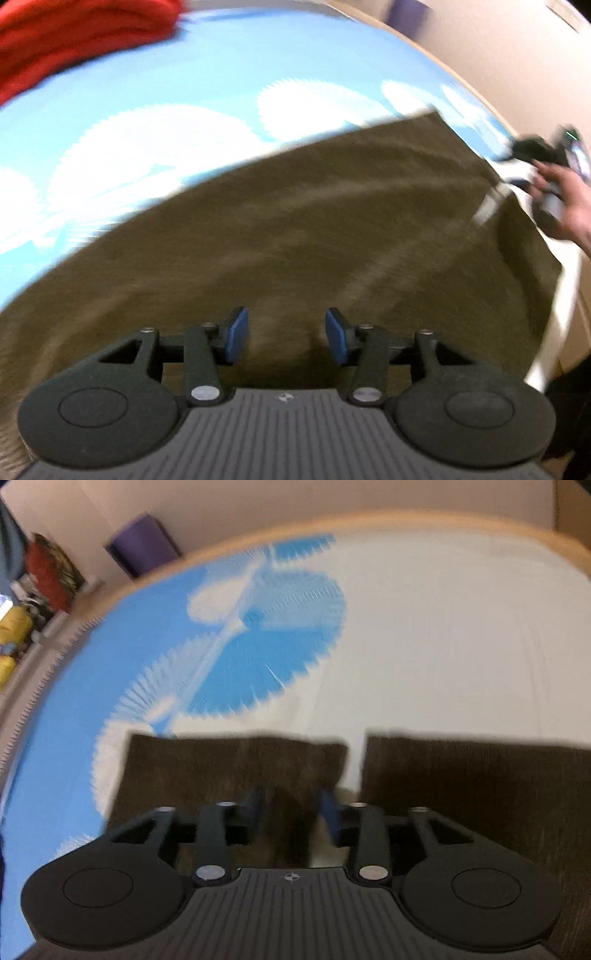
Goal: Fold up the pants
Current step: 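Grasp the grey waistband edge with the left gripper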
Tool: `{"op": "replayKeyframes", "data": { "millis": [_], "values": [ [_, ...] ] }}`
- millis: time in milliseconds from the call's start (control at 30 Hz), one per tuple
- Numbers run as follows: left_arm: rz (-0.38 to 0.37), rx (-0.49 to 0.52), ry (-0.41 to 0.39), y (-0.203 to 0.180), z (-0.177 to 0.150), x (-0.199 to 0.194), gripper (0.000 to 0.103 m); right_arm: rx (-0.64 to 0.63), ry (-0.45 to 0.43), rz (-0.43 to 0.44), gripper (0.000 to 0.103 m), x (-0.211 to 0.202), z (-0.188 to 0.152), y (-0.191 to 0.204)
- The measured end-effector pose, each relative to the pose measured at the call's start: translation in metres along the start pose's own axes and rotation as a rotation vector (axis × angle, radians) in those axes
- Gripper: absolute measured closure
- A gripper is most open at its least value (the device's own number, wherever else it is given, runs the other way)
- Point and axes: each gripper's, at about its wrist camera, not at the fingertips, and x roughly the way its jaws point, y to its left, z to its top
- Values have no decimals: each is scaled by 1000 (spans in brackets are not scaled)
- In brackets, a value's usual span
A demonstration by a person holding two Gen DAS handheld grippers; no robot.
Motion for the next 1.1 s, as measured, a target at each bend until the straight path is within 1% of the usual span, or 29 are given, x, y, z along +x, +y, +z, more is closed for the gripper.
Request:
{"op": "replayKeyframes", "data": {
  "millis": [100,167,200,233,267,333,400,433,467,500,533,567,600,633,667,700,767,833,900,933,1000,1033,1067,1100],
  "values": [
    [105,-134,-52,54,-10,-27,49,-39,-18,74,59,-23,9,6],
    [210,-235,-82,93,-23,-44,40,-91,-12,126,59,-38,12,9],
    [258,-277,-86,113,-30,-51,38,-128,-4,140,59,-44,13,12],
    [304,-321,-86,133,-40,-60,32,-165,9,152,59,-52,14,12],
    [339,-355,-88,149,-48,-66,25,-193,22,161,59,-62,16,11],
    [400,-418,-78,186,-69,-77,20,-237,48,178,59,-80,20,4],
    [442,-494,-34,219,-89,-80,20,-282,62,198,59,-100,22,-4],
    [452,-551,-14,238,-101,-78,20,-312,61,206,59,-112,22,-10],
    [445,-593,-6,250,-110,-76,20,-338,59,214,59,-124,20,-15],
    [416,-640,-1,262,-120,-72,20,-373,60,221,59,-135,17,-22],
    [362,-680,-1,270,-128,-67,21,-402,59,230,59,-146,14,-28],
    [316,-693,-5,275,-133,-64,22,-424,56,237,59,-155,10,-35],
    [289,-686,-8,275,-133,-62,24,-441,51,240,59,-163,6,-44],
    [289,-648,-18,272,-132,-59,29,-447,47,238,59,-171,1,-52],
    [304,-606,-29,268,-130,-57,39,-434,48,238,59,-177,-2,-63],
    [321,-569,-35,266,-128,-56,44,-411,56,234,59,-181,-4,-72],
    [334,-549,-74,261,-124,-56,65,-359,61,225,59,-189,-4,-87],
    [366,-516,-166,256,-118,-65,67,-343,37,206,59,-195,-4,-96],
    [418,-438,-216,243,-109,-66,65,-377,35,186,59,-197,-6,-103],
    [445,-421,-211,238,-107,-68,60,-396,41,170,59,-196,-8,-106],
    [455,-459,-177,233,-107,-77,56,-413,71,141,59,-190,-9,-113],
    [429,-500,-148,232,-109,-86,52,-411,95,131,59,-186,-9,-117],
    [405,-541,-127,231,-115,-94,50,-403,121,120,59,-181,-10,-122],
    [370,-604,-105,230,-122,-106,50,-390,147,107,59,-176,-10,-127]
  ]
}}
